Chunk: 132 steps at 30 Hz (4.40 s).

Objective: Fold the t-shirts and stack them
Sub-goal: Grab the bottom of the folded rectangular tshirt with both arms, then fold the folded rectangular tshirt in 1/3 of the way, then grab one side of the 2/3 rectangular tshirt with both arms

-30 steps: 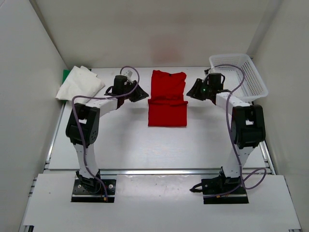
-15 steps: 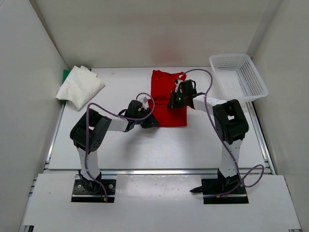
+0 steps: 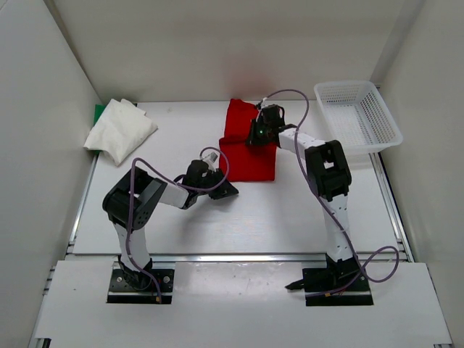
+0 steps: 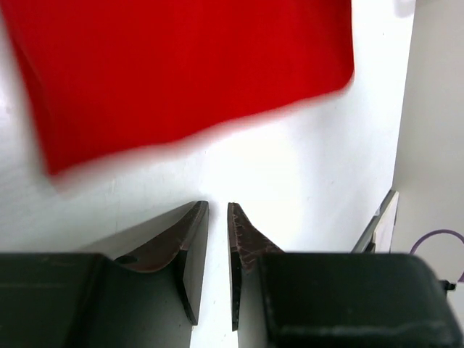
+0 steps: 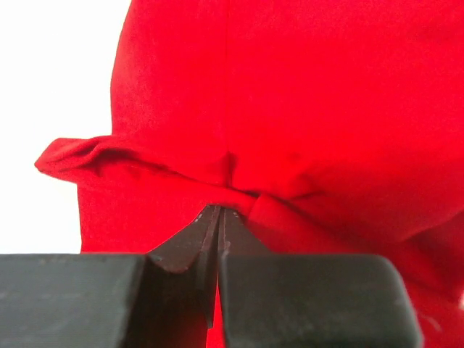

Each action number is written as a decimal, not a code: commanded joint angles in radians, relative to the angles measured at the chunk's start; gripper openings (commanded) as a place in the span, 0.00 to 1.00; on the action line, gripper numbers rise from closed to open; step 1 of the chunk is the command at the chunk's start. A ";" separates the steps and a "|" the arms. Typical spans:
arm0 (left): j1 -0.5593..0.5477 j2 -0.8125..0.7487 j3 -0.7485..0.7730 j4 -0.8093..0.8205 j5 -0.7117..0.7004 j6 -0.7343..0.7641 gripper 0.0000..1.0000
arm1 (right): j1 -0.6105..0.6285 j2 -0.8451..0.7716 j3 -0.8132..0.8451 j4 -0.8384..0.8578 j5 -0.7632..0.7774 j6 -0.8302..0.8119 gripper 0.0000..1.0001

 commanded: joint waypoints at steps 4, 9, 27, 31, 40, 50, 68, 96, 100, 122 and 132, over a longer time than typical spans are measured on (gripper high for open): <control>-0.002 -0.107 -0.059 -0.035 -0.007 0.026 0.30 | -0.029 0.032 0.322 -0.126 0.074 -0.026 0.00; 0.036 -0.184 -0.059 -0.061 -0.005 0.030 0.31 | -0.049 -0.133 0.121 -0.056 0.049 -0.023 0.00; 0.223 -0.063 0.078 -0.167 -0.088 0.056 0.47 | -0.142 -0.405 -0.693 0.277 -0.113 0.161 0.00; 0.219 -0.031 0.105 -0.184 -0.093 0.061 0.52 | -0.165 -0.421 -0.745 0.325 -0.144 0.172 0.00; 0.189 0.029 0.160 -0.207 -0.094 0.065 0.48 | -0.188 -0.565 -0.868 0.389 -0.129 0.182 0.41; 0.157 0.057 0.173 -0.237 -0.105 0.098 0.35 | -0.178 -0.468 -0.840 0.365 -0.176 0.193 0.33; 0.108 -0.224 -0.146 -0.262 -0.125 0.133 0.00 | -0.094 -0.712 -1.121 0.359 -0.127 0.196 0.00; 0.197 -0.346 0.355 -0.618 -0.134 0.161 0.00 | -0.202 -0.760 -0.600 -0.039 -0.193 0.049 0.00; 0.231 -0.135 0.560 -0.665 -0.185 0.184 0.00 | -0.242 -0.538 -0.431 0.003 -0.251 0.064 0.00; 0.407 0.027 0.584 -0.408 -0.137 0.072 0.67 | -0.231 -0.148 0.109 -0.137 -0.284 -0.011 0.22; 0.171 0.018 0.397 -0.276 -0.095 0.036 0.43 | -0.103 -0.122 -0.024 -0.059 -0.259 0.018 0.00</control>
